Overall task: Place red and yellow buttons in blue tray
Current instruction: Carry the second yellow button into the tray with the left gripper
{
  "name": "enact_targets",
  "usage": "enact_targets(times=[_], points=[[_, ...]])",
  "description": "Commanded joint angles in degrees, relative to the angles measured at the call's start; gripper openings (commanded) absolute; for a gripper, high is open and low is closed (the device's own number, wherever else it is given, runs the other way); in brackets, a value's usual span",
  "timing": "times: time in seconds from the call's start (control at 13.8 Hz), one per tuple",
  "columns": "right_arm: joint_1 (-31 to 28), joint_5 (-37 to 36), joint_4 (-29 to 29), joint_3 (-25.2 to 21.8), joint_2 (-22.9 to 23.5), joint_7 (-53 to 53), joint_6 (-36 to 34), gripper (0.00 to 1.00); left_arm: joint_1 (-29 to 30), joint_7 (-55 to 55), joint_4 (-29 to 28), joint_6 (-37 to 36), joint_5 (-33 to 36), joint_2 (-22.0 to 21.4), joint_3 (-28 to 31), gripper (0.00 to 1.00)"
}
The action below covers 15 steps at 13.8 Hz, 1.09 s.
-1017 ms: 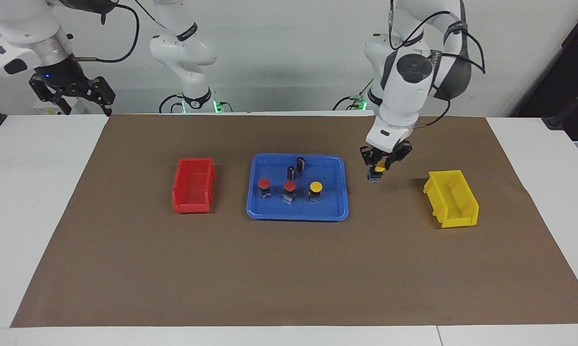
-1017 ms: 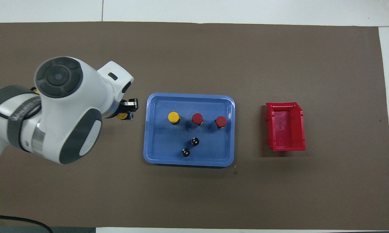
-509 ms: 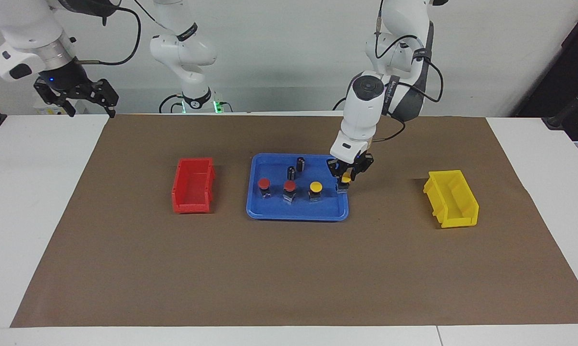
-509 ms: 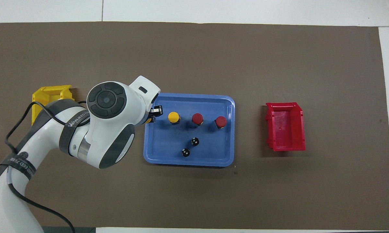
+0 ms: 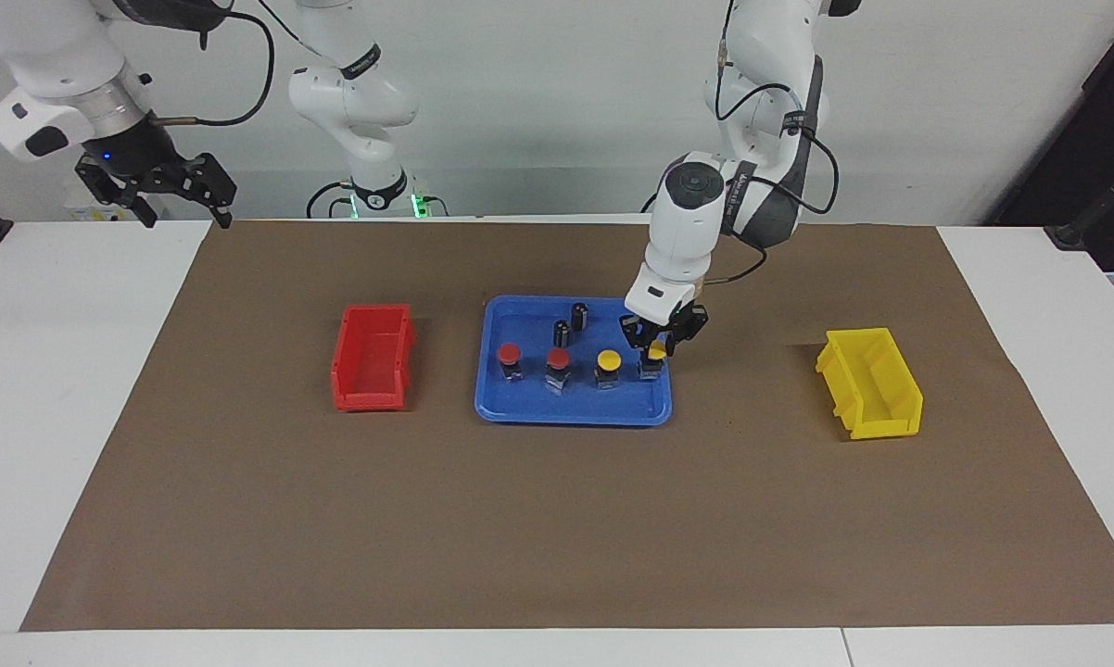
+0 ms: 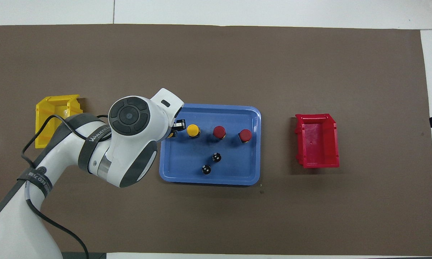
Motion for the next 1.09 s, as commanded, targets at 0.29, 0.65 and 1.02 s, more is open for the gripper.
enact_targets(times=[0.29,0.65,1.02], points=[[-0.3,0.7,-1.5,0.3,-1.4,0.8,0.1,1.00,-1.4,-0.4,-2.4,2.3,-0.9,-0.8,0.9,0.93],[0.0,0.7,-1.5,0.3,-1.4,0.8,0.0,1.00,2.0,1.8,1.8,-5.0,-0.9,-1.7,1.1,1.00],[-0.1,0.7,-1.4,0.3,-1.4,0.8,0.0,1.00,10.9,21.3,9.4,-19.7,-0.9,-5.6,1.9,1.00]])
